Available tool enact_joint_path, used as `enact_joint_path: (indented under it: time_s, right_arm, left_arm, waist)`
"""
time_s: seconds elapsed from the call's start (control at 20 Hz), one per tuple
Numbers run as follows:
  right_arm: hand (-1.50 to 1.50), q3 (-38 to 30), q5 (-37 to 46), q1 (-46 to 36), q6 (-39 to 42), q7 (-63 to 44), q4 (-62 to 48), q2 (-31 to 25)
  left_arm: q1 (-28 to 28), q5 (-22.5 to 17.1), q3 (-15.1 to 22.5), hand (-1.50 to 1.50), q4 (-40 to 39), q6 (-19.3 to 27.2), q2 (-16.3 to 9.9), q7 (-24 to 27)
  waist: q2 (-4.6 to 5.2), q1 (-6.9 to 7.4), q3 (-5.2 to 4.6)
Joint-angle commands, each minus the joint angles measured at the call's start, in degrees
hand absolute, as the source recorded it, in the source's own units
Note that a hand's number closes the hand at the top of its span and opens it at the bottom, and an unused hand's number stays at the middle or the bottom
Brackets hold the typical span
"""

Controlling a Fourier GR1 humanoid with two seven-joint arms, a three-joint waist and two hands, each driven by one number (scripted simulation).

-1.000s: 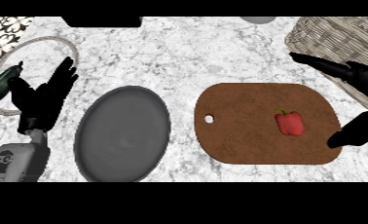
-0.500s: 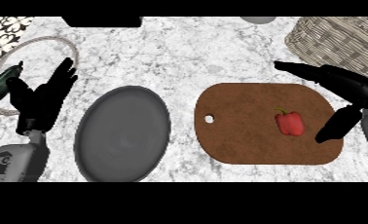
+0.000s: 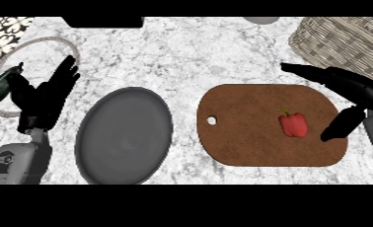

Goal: Pick the bell pepper from the cutting board and place it in the basket

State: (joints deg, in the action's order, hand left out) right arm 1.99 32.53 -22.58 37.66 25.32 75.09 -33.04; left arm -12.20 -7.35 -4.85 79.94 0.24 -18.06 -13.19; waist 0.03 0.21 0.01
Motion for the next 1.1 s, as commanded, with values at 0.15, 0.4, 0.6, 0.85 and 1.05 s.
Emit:
enact_joint_path:
  time_s: [0.15,0.4,0.6,0.85,1.05]
  right_arm:
    - [-1.50,0.5,-3.6,-2.2,7.3,-0.6,2.3,0.6]
    - [-1.50,2.4,-0.5,4.2,1.8,5.6,2.7,-0.9]
    - [-1.50,2.5,3.7,3.2,-3.2,7.5,-1.6,0.0]
    - [-1.50,1.7,5.7,3.3,-2.8,7.2,-0.5,-0.8]
    - [1.50,5.9,10.6,2.7,-7.2,8.1,-3.1,2.2]
  left_arm:
    - [-0.5,0.6,-1.3,0.00,-4.0,-1.5,0.7,3.4]
    - [-1.0,1.2,-2.2,0.00,-1.6,-1.4,-0.1,0.7]
    - [-3.0,1.4,-3.2,0.00,-4.5,-1.8,1.1,1.8]
    - [2.0,1.9,-3.7,0.00,0.0,-3.8,0.5,2.1]
    - [1.8,1.3,-3.9,0.00,1.4,-3.9,0.8,-0.5]
  waist:
    - [-0.05,-0.30,-0.05]
    - [-0.04,-0.25,-0.01]
    - [0.02,-0.13,-0.01]
    - [-0.01,-0.02,-0.01]
    - [0.00,0.18,0.00]
